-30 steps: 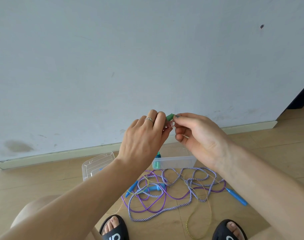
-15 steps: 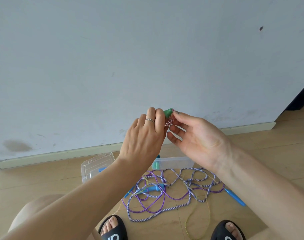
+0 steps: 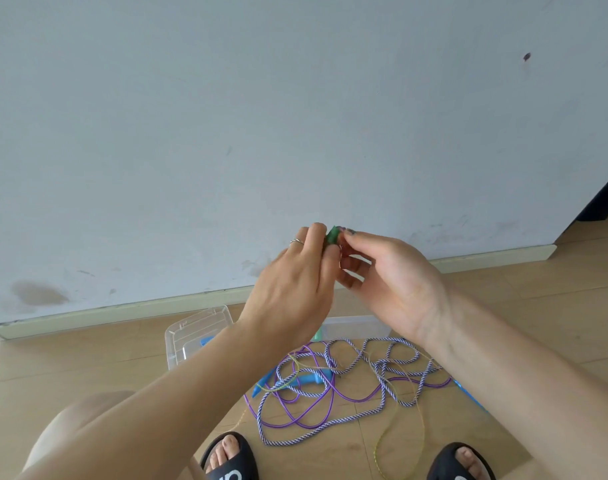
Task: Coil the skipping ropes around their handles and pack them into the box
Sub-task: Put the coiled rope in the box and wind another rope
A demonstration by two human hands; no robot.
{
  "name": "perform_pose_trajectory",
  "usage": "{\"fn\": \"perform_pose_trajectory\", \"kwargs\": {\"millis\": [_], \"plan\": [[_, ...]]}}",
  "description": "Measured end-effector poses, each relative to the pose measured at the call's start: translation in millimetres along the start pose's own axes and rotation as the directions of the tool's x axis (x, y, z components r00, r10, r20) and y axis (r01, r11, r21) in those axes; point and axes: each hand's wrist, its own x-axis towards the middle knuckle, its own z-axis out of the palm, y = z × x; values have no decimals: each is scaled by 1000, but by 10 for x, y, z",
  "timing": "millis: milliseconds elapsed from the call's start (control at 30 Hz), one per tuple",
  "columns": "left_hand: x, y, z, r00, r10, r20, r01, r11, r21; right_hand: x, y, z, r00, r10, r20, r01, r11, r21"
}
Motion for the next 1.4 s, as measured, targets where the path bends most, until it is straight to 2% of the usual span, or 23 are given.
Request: {"fn": "perform_pose_trajectory", "kwargs": {"millis": [67,133,233,333,467,633,800,933,1067,1133,1300,1400], "plan": [[48,-27,-29,997,-70,31,73,991,-114,15,-9,-4,999,-23,-38,20,997,-75],[81,-77,-53,995,-95,34,98,990,-103,27,-26,-7,997,-60,-38,52,981,-187],[125,-139,-47,998,-67,-17,68,998,9,46,-35,-23,994,-104,-23,91,942,-323],[141,-138,-68,997,-63,-44,53,980,-190,77,-19,-31,988,-156,-7,135,871,-472],[120,-145,-68,998,52,-40,-58,986,-155,103,-3,-53,982,-186,-23,139,802,-581],[156,-173,-76,991,119,-67,-124,990,-70,116,-30,-60,982,-191,-13,144,783,-605],[277,-285,-169,949,305,83,-303,952,-26,86,-75,-80,987,-159,11,131,771,-623],[353,-333,-191,887,446,118,-450,893,16,87,-127,-71,990,-137,34,128,775,-619],[387,-323,-185,833,538,126,-553,803,221,110,-114,-74,991,-134,-1,106,792,-601],[401,-309,-171,816,559,149,-576,760,300,117,-86,-64,990,-141,-14,106,801,-589],[489,-372,-166,787,590,181,-611,705,361,171,-17,-58,984,-176,-33,122,796,-593],[516,-368,-151,781,599,178,-618,698,361,170,24,-43,957,-287,-39,184,706,-684]]}}
